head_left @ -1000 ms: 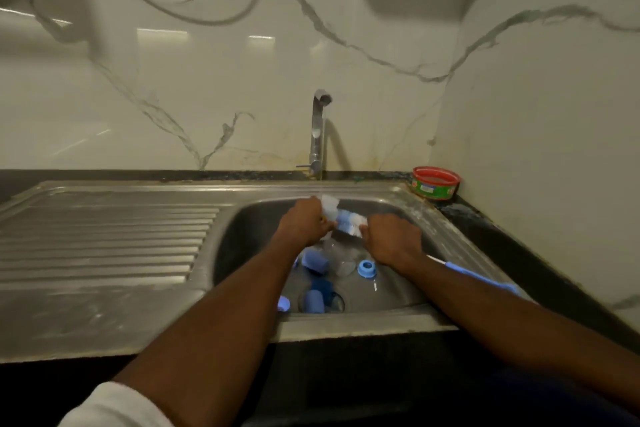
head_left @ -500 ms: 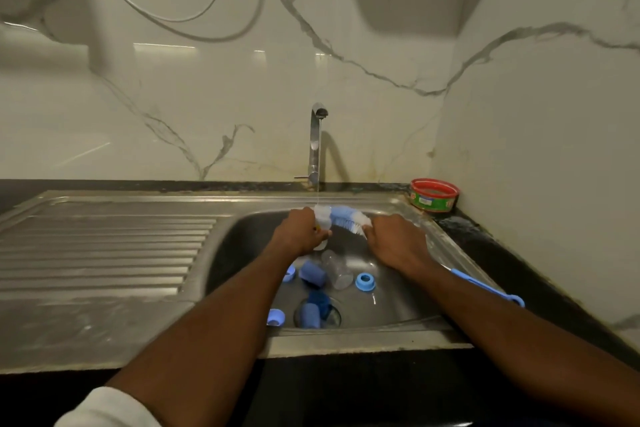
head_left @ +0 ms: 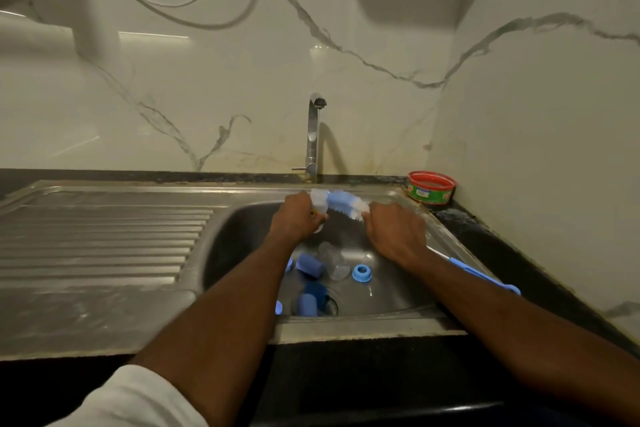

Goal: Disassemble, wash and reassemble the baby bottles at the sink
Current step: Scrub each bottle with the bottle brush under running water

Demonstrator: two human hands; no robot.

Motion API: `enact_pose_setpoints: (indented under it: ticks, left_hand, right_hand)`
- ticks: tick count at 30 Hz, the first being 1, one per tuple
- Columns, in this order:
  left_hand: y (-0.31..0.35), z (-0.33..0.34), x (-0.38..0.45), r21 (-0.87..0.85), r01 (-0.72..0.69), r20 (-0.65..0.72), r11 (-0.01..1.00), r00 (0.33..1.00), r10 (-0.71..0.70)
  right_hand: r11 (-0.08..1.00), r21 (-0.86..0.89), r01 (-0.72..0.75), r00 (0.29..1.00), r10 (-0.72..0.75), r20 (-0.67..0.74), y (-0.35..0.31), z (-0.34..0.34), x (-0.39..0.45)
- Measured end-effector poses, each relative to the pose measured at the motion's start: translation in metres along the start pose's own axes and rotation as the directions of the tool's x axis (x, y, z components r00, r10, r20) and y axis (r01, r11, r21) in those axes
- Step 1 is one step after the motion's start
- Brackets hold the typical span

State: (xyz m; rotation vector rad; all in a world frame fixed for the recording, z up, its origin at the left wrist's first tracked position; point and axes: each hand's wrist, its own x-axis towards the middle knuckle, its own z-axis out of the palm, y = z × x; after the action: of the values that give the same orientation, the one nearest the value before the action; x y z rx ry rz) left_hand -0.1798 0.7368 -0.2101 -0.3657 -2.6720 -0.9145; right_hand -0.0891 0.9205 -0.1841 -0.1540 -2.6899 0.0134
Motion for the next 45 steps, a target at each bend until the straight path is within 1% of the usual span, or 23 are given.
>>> enact_pose_setpoints:
  ticks: [1, 4, 6, 8, 11, 14, 17, 19, 21, 23, 27, 29, 30, 32, 33, 35, 36, 39, 40, 42, 45]
  left_hand:
    - [-0.002, 0.000, -0.001, 0.025, 0.034, 0.002, 0.999, 0.999, -0.034]
    - [-0.007, -0.001, 0.000, 0.074, 0.090, 0.027, 0.993, 0.995, -0.092]
    - [-0.007, 0.002, 0.004, 0.106, 0.077, 0.093, 0.991, 0.992, -0.087]
    - [-0.003, 0.005, 0.004, 0.122, 0.059, 0.152, 0.991, 0.985, -0.078]
    - [0.003, 0.008, 0.006, 0.121, 0.045, 0.183, 0.992, 0.981, -0.067]
    - [0.009, 0.001, -0.004, 0.127, 0.028, 0.222, 0.991, 0.973, -0.056]
    - [0.014, -0.003, -0.015, 0.109, -0.043, 0.180, 0.993, 0.983, 0.022]
    - [0.018, -0.007, -0.021, 0.117, -0.052, 0.181, 0.992, 0.983, 0.030]
    - [0.017, -0.007, -0.021, 0.144, -0.046, 0.180, 0.988, 0.983, 0.019]
    - [0.016, -0.009, -0.019, 0.177, -0.011, 0.185, 0.984, 0.983, -0.022]
    - [0.015, -0.011, -0.009, 0.185, 0.109, 0.214, 0.977, 0.966, -0.148]
    - [0.016, -0.011, -0.014, 0.237, 0.144, 0.224, 0.961, 0.954, -0.199]
    - [0.016, -0.012, -0.013, 0.235, 0.126, 0.201, 0.964, 0.964, -0.175]
    - [0.016, -0.014, -0.014, 0.221, 0.035, 0.150, 0.975, 0.986, -0.069]
    - [0.016, -0.015, -0.015, 0.225, 0.007, 0.153, 0.974, 0.987, -0.042]
    - [0.017, -0.010, -0.015, 0.200, 0.022, 0.186, 0.979, 0.981, -0.060]
    - [0.020, -0.009, -0.013, 0.183, 0.036, 0.180, 0.982, 0.981, -0.070]
    - [0.029, -0.001, -0.013, 0.129, 0.032, 0.097, 0.991, 0.994, -0.045]
    - [0.030, 0.001, -0.014, 0.121, 0.033, 0.090, 0.992, 0.995, -0.044]
    - [0.028, 0.001, -0.017, 0.106, 0.064, 0.078, 0.992, 0.994, -0.072]
    - [0.027, -0.004, -0.019, 0.123, 0.189, 0.069, 0.974, 0.978, -0.198]
  right_hand:
    - [1.000, -0.014, 0.014, 1.000, -0.014, 0.006, 0.000, 0.001, -0.001]
    - [0.998, -0.036, 0.058, 0.995, -0.061, -0.081, -0.006, 0.000, -0.002]
    - [0.995, -0.042, 0.092, 0.990, -0.096, -0.100, -0.010, 0.000, -0.003]
    - [0.994, -0.032, 0.104, 0.992, -0.106, -0.072, -0.013, -0.001, -0.002]
    - [0.996, -0.011, 0.088, 0.993, -0.088, -0.080, -0.014, -0.003, -0.001]
    - [0.993, -0.039, 0.115, 0.990, -0.118, -0.083, -0.009, -0.007, -0.009]
    - [0.995, 0.004, 0.096, 0.994, -0.096, -0.051, 0.001, -0.012, -0.016]
    - [0.998, 0.020, 0.067, 0.997, -0.066, -0.045, 0.004, -0.014, -0.016]
    - [0.997, 0.005, 0.075, 0.997, -0.075, -0.033, 0.000, -0.015, -0.018]
    - [0.995, -0.008, 0.104, 0.994, -0.104, -0.033, -0.008, -0.015, -0.020]
    - [0.986, -0.058, 0.158, 0.986, -0.160, -0.036, -0.018, -0.017, -0.018]
    - [0.986, -0.035, 0.163, 0.986, -0.164, -0.014, -0.014, -0.016, -0.019]
    - [0.987, -0.018, 0.162, 0.987, -0.162, 0.003, -0.011, -0.017, -0.018]
    - [0.985, 0.021, 0.169, 0.984, -0.170, 0.050, -0.004, -0.024, -0.012]
    - [0.983, 0.022, 0.183, 0.981, -0.184, 0.067, -0.001, -0.028, -0.007]
    - [0.976, -0.025, 0.217, 0.973, -0.214, 0.082, 0.002, -0.035, 0.001]
    - [0.974, -0.029, 0.223, 0.972, -0.220, 0.087, 0.002, -0.041, 0.006]
    - [0.971, -0.038, 0.236, 0.967, -0.231, 0.111, 0.000, -0.051, 0.017]
    - [0.969, -0.046, 0.242, 0.965, -0.236, 0.114, -0.003, -0.054, 0.019]
    - [0.959, -0.101, 0.264, 0.960, -0.251, 0.122, -0.011, -0.056, 0.018]
    - [0.926, -0.191, 0.324, 0.941, -0.295, 0.168, -0.021, -0.053, 0.016]
